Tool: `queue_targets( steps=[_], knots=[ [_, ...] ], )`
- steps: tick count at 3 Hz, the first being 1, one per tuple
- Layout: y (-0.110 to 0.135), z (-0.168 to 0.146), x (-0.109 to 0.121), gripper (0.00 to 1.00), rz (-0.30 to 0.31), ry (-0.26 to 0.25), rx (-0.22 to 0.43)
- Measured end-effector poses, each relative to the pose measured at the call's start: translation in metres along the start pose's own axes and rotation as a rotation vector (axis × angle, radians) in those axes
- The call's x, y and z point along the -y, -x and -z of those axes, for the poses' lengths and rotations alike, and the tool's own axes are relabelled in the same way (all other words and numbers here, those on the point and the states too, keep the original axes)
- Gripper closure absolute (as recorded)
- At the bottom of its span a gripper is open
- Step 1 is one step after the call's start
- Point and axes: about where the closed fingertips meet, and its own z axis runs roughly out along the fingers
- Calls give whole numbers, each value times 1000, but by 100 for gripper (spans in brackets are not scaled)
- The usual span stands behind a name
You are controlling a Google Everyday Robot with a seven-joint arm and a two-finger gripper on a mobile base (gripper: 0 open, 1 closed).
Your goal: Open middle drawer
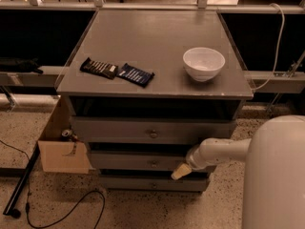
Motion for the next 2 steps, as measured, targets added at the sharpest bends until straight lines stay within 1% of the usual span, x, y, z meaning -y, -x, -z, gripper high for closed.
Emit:
queue_targets(
  steps=[1, 2],
  knots=[
    [-1, 1, -1, 0, -1, 1, -1],
    [-1, 1, -1, 27, -1, 1, -1]
  ],
)
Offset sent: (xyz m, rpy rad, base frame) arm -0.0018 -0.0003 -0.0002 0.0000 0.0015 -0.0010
